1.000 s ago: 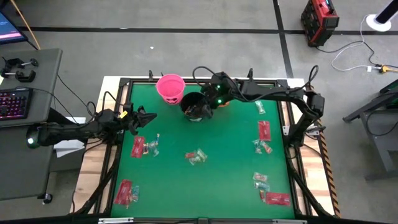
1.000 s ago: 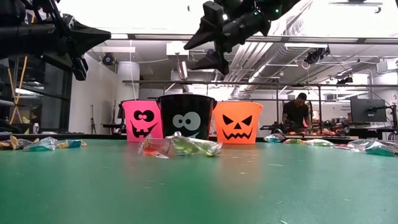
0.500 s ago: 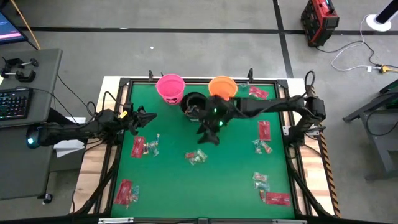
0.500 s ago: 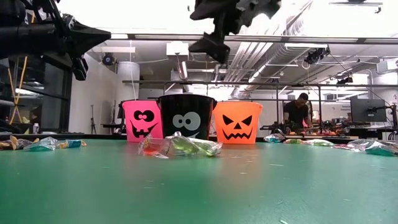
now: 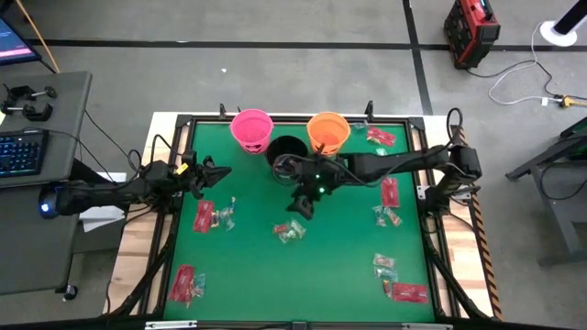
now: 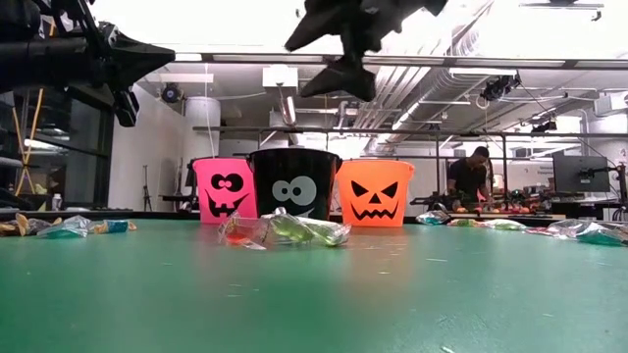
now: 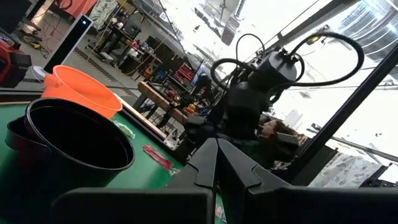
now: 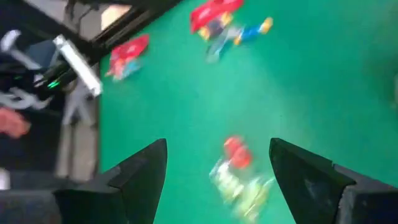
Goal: Sort candy by brand, put in halloween buckets
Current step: Put the orange candy into the black bucket
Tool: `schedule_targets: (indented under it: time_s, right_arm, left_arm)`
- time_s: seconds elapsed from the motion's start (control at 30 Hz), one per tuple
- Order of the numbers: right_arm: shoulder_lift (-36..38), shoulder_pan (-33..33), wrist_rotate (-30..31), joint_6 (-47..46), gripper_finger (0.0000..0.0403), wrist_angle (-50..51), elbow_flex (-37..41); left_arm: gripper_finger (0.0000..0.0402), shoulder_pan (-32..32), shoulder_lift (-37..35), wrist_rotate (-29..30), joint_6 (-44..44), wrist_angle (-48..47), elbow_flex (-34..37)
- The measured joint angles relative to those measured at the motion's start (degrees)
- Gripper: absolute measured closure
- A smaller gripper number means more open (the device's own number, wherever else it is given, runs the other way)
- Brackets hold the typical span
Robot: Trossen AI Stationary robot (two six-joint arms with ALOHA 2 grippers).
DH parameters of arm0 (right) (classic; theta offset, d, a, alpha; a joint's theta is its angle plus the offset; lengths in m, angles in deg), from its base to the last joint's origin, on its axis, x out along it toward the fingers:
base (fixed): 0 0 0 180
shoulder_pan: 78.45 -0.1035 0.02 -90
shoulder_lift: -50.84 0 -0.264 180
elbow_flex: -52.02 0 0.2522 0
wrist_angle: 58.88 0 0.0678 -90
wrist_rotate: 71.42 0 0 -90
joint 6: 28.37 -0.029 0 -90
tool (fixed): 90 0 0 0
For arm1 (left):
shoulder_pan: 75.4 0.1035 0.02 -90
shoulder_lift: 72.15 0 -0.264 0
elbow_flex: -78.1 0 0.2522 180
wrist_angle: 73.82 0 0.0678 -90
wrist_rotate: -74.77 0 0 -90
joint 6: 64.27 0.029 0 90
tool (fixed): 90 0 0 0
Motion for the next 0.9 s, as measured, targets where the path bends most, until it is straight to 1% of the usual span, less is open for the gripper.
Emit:
schedule_targets:
  time_s: [0.1, 0.2, 0.4, 0.57, 0.63, 0.7, 0.8, 0.9]
  right_arm:
    - [0.89, -1.31, -2.49, 0.35, 0.0128, 6.08, 0.00]
    - [1.75, -2.96, -2.50, 3.07, 0.0128, 14.07, 0.00]
    - [2.93, -7.83, 1.43, 7.39, 0.0128, 31.50, 0.00]
    - [3.11, -14.36, 4.70, 7.50, 0.0128, 38.23, 0.95]
    - [4.39, -17.28, 4.70, 6.33, 0.0128, 39.69, 4.56]
    - [7.26, -20.13, 4.13, 2.36, 0.0128, 39.62, 10.65]
    - [14.31, -23.92, 3.66, -7.51, 0.0128, 35.87, 21.07]
    - [21.76, -26.30, 3.63, -19.01, 0.0128, 29.61, 29.85]
  left_arm:
    - [0.0401, 0.00, -0.01, 0.00, 0.00, -0.02, 0.00]
    - [0.0402, 0.02, -0.01, 0.00, 0.00, 0.00, 0.00]
    - [0.0402, 0.02, -0.01, 0.04, -0.15, 0.57, 0.00]
    - [0.0402, -0.01, 0.01, 0.82, -0.78, 0.80, 0.00]
    - [0.0401, -0.02, -0.01, 4.33, -3.33, 1.49, 0.01]
    - [0.0401, 0.02, 0.25, 7.64, -6.44, 3.42, 0.00]
    - [0.0397, -0.06, 1.34, 7.58, -6.72, 6.50, -1.21]
    - [0.0381, -0.73, 5.10, 6.17, -4.96, 5.20, -7.18]
